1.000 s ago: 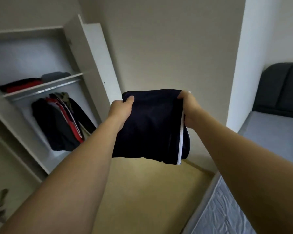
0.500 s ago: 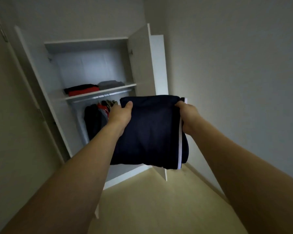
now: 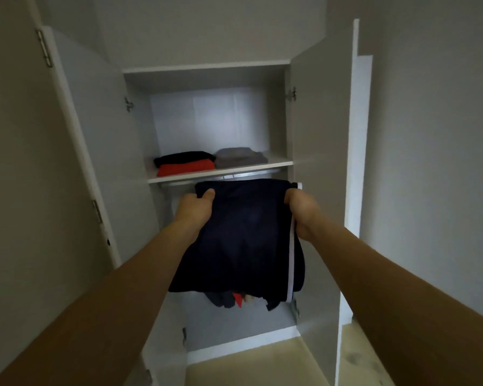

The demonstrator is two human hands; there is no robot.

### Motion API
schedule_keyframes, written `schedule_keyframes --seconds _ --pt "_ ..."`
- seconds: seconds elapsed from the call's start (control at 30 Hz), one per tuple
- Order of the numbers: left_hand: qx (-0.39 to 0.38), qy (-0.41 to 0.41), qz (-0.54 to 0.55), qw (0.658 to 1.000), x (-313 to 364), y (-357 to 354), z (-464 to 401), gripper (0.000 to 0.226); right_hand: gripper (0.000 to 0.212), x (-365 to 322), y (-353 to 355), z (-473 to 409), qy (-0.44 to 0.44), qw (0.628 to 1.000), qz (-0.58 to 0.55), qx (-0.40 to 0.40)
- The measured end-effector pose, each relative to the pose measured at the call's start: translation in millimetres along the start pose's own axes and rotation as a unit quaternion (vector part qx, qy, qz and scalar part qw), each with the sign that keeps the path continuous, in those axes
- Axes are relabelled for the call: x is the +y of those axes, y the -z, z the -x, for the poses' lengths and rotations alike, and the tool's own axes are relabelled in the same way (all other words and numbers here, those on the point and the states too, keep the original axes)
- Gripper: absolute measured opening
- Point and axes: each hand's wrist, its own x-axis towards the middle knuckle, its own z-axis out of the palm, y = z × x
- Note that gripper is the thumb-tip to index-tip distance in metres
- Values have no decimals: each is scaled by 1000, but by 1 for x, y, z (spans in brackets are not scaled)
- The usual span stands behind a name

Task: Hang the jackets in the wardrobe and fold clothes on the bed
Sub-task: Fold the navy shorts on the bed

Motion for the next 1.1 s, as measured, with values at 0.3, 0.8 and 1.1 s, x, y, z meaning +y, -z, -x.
schedule_keyframes --seconds 0.3,0.8,1.1 --pt "0 48 95 994 -10 -22 -242 18 34 -14 -94 -253 102 992 58 -38" --pt "186 -53 -18 981 34 0 -622 35 38 -99 -289 -622 178 970 49 -160" --pt "274 -70 -70 957 31 71 -820 48 46 -128 -459 -779 174 966 93 -167"
